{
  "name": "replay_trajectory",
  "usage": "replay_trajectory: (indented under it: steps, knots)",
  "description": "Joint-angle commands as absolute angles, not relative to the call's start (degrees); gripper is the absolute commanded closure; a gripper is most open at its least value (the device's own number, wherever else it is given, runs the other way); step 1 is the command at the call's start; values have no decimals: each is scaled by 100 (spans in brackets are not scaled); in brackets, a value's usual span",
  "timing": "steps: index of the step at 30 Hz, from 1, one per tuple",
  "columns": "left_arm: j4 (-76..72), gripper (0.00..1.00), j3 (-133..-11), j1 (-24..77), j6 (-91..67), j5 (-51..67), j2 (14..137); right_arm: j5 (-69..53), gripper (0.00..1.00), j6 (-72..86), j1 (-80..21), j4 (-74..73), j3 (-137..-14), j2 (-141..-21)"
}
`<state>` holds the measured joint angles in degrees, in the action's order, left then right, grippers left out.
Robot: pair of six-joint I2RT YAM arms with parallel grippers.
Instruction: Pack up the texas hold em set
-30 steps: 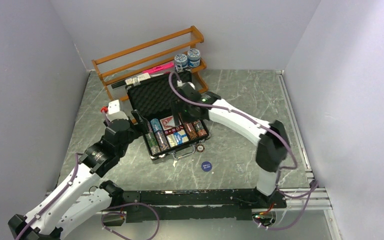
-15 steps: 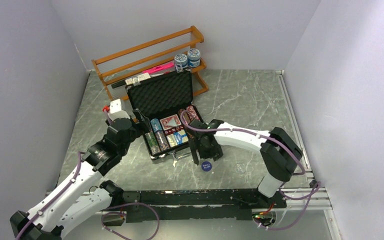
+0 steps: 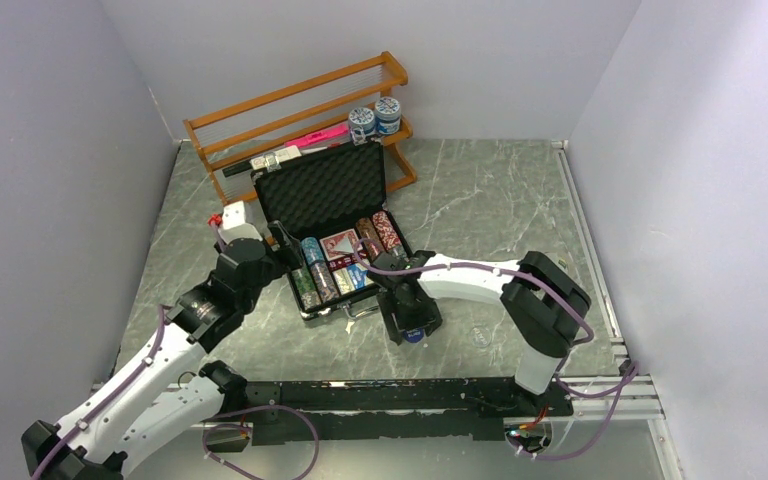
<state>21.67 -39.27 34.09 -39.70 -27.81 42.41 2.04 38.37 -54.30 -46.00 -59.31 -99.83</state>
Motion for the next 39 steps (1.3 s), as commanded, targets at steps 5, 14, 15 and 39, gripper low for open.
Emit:
replay_trajectory:
  steps: [5, 14, 15, 39]
  knots:
    - [2028, 12, -3968, 3415, -3838, -2575, 4315, 891, 33, 3637, -5433, -3343, -5330, -10069]
    - [2063, 12, -4095, 3413, -3738, -2452, 4421, 1414, 31, 3709, -5437, -3330, -5376, -10455]
    - [2065, 12, -4081, 3411, -3729, -2459, 4414, 1443, 31, 3716, -5438, -3336, -5374, -10507]
    - [2196, 13, -4087, 3411, -3606, -2681, 4266, 1553, 51, 3577, -5440, -2644, -5134, -10002]
